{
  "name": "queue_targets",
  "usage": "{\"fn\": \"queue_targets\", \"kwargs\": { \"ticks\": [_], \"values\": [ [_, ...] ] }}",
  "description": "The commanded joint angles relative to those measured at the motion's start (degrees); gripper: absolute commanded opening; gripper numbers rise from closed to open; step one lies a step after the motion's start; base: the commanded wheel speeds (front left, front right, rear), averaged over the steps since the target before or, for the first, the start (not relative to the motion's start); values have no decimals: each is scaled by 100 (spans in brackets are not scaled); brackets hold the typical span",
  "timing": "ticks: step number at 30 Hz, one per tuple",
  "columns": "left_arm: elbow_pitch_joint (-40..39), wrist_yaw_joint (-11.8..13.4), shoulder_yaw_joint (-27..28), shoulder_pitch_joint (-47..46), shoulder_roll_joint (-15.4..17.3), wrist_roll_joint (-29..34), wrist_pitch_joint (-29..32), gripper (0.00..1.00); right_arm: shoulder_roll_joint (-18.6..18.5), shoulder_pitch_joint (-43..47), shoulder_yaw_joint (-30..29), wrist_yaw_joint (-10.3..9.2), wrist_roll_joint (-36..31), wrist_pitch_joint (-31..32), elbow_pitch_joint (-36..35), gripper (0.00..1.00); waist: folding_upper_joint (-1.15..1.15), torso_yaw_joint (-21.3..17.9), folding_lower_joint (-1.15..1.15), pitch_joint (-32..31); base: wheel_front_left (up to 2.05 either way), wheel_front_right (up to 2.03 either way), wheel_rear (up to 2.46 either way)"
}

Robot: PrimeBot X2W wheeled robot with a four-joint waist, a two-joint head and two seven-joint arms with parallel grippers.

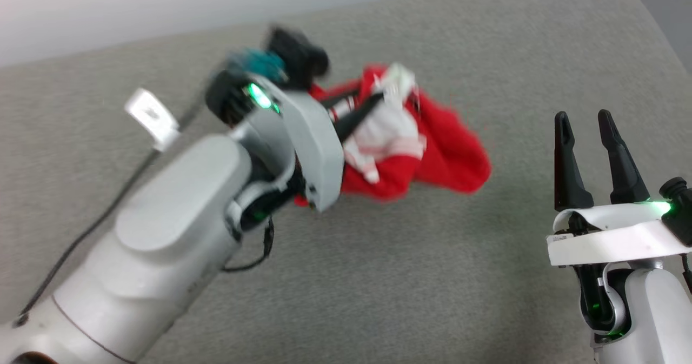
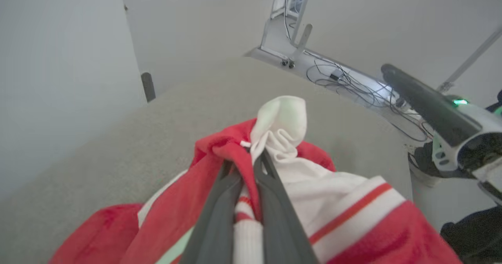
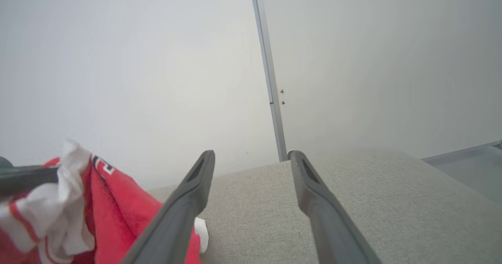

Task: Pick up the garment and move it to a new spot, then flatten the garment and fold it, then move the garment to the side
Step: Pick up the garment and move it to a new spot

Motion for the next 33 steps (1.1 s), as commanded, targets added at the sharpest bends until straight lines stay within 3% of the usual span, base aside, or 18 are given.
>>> {"fn": "queue_targets", "kwargs": {
  "ticks": [1, 5, 10, 14, 23, 24, 27, 33],
  "values": [
    [154, -15, -212, 34, 51, 53, 17, 0, 43, 54, -2, -8, 65, -3, -33, 100, 0, -342, 0, 302, 0, 0, 0],
    [384, -15, -867, -27, 222, -215, 338, 0, 119, 21, -38, -8, 96, -3, -71, 100, 0, -533, 0, 433, 0, 0, 0],
    [309, -15, -1790, -308, 747, -454, 985, 0, 178, 51, -93, -8, 145, -3, -107, 100, 0, -626, 0, 540, 0, 0, 0],
    [332, -14, -2305, -542, 982, -550, 1252, 0, 205, 20, -85, -8, 174, -3, -111, 100, 0, -636, 0, 635, 0, 0, 0],
    [505, 7, -2638, -583, 1115, -15, 1498, 0, 240, -211, 24, -8, 248, -3, -118, 100, 0, -707, 0, 872, 0, 0, 0],
    [523, 7, -2643, -565, 1111, -15, 1441, 5, 240, -231, 33, -8, 242, -3, -103, 100, 0, -700, 0, 870, 0, 0, 0],
    [578, 13, -2634, -606, 1111, -184, 1169, 100, 241, -225, 73, -8, 195, -3, -44, 100, 0, -623, 0, 792, 0, 0, 0],
    [531, 1, -2591, -808, 1170, -637, 310, 100, 136, -89, 143, -8, 66, -3, 88, 100, 0, -290, 0, 455, 0, 0, 0]
  ]
}}
